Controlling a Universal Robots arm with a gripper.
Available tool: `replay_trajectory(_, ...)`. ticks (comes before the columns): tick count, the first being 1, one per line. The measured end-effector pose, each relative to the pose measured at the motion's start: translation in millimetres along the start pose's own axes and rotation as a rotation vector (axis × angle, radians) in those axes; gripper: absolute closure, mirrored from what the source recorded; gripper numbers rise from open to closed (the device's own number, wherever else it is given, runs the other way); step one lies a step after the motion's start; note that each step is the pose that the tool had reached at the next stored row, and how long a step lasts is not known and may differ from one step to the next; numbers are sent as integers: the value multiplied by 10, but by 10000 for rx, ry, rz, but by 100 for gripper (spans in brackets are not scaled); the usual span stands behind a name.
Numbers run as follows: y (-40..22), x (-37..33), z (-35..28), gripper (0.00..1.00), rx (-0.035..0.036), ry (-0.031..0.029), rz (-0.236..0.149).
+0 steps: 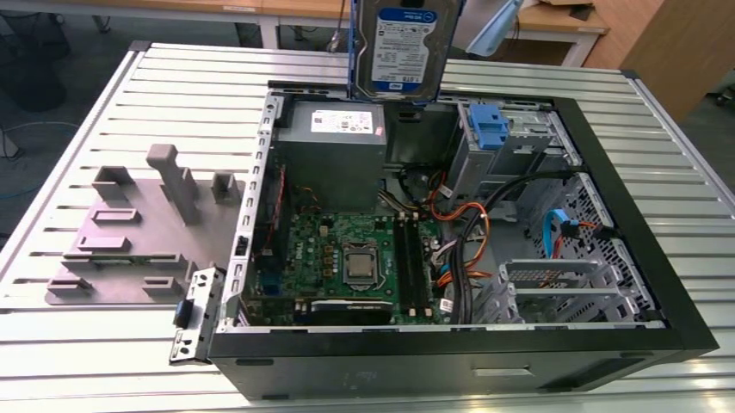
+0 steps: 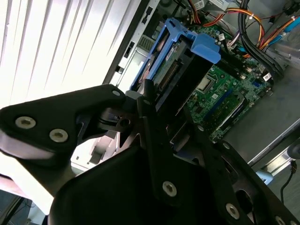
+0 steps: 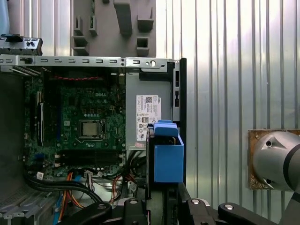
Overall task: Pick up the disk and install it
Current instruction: 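Pick up the disk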
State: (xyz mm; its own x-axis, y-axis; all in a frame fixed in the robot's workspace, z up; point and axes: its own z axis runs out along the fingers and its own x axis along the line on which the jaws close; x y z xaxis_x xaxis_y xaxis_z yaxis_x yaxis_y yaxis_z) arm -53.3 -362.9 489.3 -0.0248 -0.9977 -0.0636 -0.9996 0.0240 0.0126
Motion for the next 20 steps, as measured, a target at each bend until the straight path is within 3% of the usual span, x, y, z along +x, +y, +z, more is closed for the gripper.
replay_trajectory(8,-1,0,0,65,1,-12,13)
replay_trajectory(13,-1,0,0,65,-2,-119,16)
replay_trajectory(20,-1,1,0,65,-2,-129,16)
